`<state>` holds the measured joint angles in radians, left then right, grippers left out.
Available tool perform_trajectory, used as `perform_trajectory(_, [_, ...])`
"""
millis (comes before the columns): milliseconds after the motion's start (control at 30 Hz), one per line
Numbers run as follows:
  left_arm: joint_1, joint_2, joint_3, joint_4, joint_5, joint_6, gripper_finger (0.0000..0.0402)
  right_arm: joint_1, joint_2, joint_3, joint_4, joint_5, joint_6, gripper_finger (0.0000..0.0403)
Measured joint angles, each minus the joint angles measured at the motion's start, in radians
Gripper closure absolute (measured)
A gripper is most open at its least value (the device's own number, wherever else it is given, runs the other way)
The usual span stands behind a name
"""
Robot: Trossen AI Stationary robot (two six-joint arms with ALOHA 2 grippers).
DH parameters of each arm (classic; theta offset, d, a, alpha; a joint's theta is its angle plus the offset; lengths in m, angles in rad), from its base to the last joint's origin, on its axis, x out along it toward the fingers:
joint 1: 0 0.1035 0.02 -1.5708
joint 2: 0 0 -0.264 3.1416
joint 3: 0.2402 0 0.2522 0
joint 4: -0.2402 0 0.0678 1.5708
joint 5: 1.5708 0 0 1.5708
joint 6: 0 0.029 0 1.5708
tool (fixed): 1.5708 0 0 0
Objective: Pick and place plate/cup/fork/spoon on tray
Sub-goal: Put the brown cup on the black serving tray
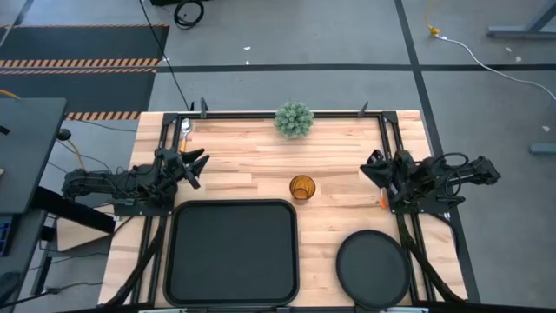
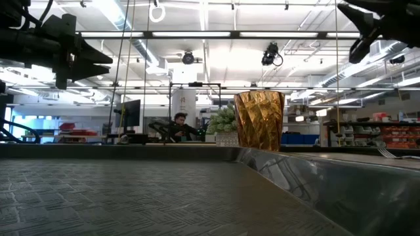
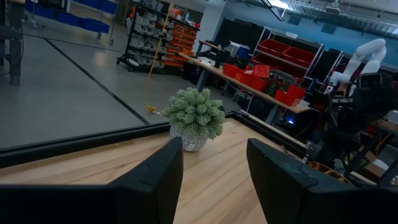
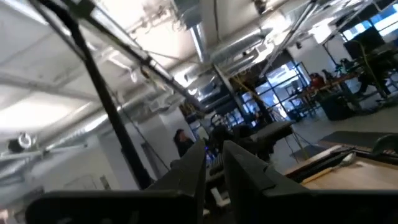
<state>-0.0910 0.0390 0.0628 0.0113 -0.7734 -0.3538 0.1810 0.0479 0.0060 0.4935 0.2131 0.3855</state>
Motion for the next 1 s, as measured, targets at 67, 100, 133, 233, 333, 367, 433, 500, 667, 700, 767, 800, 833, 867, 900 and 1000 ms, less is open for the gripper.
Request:
perform_trajectory(67, [0.000,0.000,0.000,0.000,0.000,0.000,0.0218,0.013,0.000,0.000,-0.006,-0.014,-0.024,0.0341])
perform_trajectory(100, [0.000,0.000,0.000,0.000,0.000,0.000,0.0218,0.019,0.000,0.000,-0.014,-0.041,-0.030,0.0341])
perform_trajectory(133, [0.000,0.000,0.000,0.000,0.000,0.000,0.0218,0.025,0.000,0.000,-0.019,-0.083,-0.030,0.0341])
perform_trajectory(233, [0.000,0.000,0.000,0.000,0.000,0.000,0.0218,0.044,0.000,0.000,-0.023,-0.222,-0.005,0.0341])
perform_trajectory(333, [0.000,0.000,0.000,0.000,0.000,0.000,0.0218,0.069,0.000,0.000,-0.024,-0.276,0.006,0.0341])
perform_trajectory(367, [0.000,0.000,0.000,0.000,0.000,0.000,0.0218,0.076,0.000,0.000,-0.024,-0.279,0.005,0.0341])
perform_trajectory(433, [0.000,0.000,0.000,0.000,0.000,0.000,0.0218,0.089,0.000,0.000,-0.024,-0.279,0.004,0.0341])
perform_trajectory(500, [0.000,0.000,0.000,0.000,0.000,0.000,0.0218,0.095,0.000,0.000,-0.028,-0.279,0.001,0.0341])
perform_trajectory(667, [0.000,0.000,0.000,0.000,0.000,0.000,0.0218,0.096,0.000,0.000,-0.121,-0.279,0.067,0.0341])
perform_trajectory(700, [0.000,0.000,0.000,0.000,0.000,0.000,0.0218,0.096,0.000,0.000,-0.142,-0.279,0.077,0.0341])
perform_trajectory(767, [0.000,0.000,0.000,0.000,0.000,0.000,0.0218,0.096,0.000,0.000,-0.187,-0.284,0.092,0.0341])
perform_trajectory(800, [0.000,0.000,0.000,0.000,0.000,0.000,0.0218,0.096,0.000,0.000,-0.207,-0.286,0.093,0.0341])
perform_trajectory(833, [0.000,0.000,0.000,0.000,0.000,0.000,0.0218,0.096,0.000,0.000,-0.220,-0.287,0.091,0.0341])
perform_trajectory(867, [0.000,0.000,0.000,0.000,0.000,0.000,0.0218,0.096,0.000,0.000,-0.225,-0.286,0.091,0.0341])
perform_trajectory(900, [0.000,0.000,0.000,0.000,0.000,0.000,0.0218,0.096,0.000,0.000,-0.226,-0.286,0.091,0.0341])
perform_trajectory(1000, [0.000,0.000,0.000,0.000,0.000,0.000,0.0218,0.096,0.000,0.000,-0.225,-0.286,0.091,0.0341])
